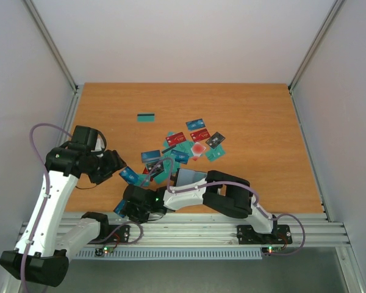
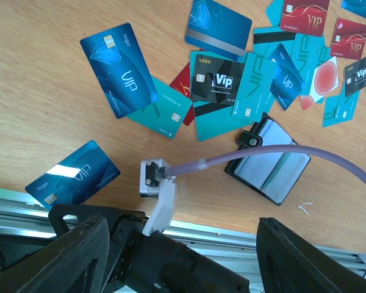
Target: Put the credit cards into the card holder
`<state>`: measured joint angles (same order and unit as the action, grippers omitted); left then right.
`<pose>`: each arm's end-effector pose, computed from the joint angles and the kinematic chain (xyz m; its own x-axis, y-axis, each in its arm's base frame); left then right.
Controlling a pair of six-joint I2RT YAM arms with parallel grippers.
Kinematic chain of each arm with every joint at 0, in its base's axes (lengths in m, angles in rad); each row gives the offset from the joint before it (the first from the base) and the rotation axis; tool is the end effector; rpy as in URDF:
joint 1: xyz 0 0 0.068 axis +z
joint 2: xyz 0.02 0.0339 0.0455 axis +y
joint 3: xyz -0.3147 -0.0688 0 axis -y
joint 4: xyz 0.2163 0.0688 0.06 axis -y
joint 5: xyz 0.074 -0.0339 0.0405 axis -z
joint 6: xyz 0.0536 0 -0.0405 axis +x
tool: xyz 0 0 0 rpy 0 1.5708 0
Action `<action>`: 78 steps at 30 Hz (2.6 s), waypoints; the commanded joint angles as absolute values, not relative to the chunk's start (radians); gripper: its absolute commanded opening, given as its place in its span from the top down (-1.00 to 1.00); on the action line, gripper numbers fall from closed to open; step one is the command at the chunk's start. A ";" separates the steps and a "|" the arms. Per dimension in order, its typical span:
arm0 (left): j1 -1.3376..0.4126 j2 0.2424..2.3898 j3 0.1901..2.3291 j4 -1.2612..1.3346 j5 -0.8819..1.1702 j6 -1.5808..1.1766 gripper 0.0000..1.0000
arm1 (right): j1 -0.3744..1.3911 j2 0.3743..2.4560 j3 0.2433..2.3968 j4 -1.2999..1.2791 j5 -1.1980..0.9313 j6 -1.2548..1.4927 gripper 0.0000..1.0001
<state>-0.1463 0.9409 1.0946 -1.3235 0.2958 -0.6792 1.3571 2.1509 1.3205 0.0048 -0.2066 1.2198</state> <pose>0.0849 -0.0283 0.3449 -0.8670 -0.4796 -0.1351 -0.3761 0.8077 -0.4540 0.0886 0.4601 0.1646 -0.9794 -0.1797 -0.0916 -0.1926 0.6991 0.6886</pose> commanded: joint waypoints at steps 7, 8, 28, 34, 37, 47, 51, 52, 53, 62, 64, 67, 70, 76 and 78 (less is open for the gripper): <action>-0.149 0.908 1.087 -1.307 0.300 -0.660 -0.35 | 1.373 2.219 1.366 0.065 -0.189 1.287 0.12; -0.149 0.908 1.089 -1.309 0.299 -0.660 -0.35 | 1.372 2.223 1.365 0.075 -0.190 1.289 0.14; -0.149 0.906 1.188 -1.346 0.290 -0.669 -0.35 | 1.341 2.170 1.411 -0.008 -0.224 1.188 0.89; -0.146 0.945 1.115 -1.411 0.174 -0.587 -0.36 | 1.342 2.130 1.370 -0.051 -0.239 1.161 0.57; -0.138 0.982 1.030 -1.410 0.175 -0.560 -0.36 | 1.341 2.104 1.320 -0.033 -0.234 1.164 0.43; -0.093 1.084 0.866 -1.361 0.150 -0.536 -0.31 | 1.309 2.071 1.291 -0.023 -0.267 1.108 0.25; -0.049 1.179 0.848 -1.304 0.203 -0.527 -0.28 | 1.300 2.083 1.293 -0.004 -0.291 1.100 0.22; -0.043 1.199 0.851 -1.297 0.213 -0.531 -0.28 | 1.297 2.083 1.293 -0.003 -0.294 1.099 0.22; -0.039 1.214 0.847 -1.283 0.224 -0.539 -0.27 | 1.294 2.083 1.292 -0.003 -0.297 1.096 0.21; 0.096 1.406 0.786 -1.156 0.400 -0.570 -0.17 | 1.266 2.094 1.254 0.082 -0.331 1.093 0.19; 0.111 1.456 0.788 -1.146 0.415 -0.571 -0.15 | 1.263 2.090 1.242 0.102 -0.334 1.096 0.19; 0.115 1.511 0.789 -1.128 0.411 -0.568 -0.13 | 1.251 2.065 1.221 0.112 -0.346 1.091 0.19; 0.119 1.547 0.795 -1.124 0.377 -0.566 -0.12 | 1.232 2.007 1.180 0.100 -0.348 1.056 0.19; 0.121 1.603 0.786 -1.133 0.338 -0.588 -0.07 | 1.198 1.900 1.122 0.009 -0.354 0.979 0.16; 0.120 1.607 0.777 -1.124 0.328 -0.616 -0.02 | 1.173 1.889 1.094 0.011 -0.370 0.963 0.16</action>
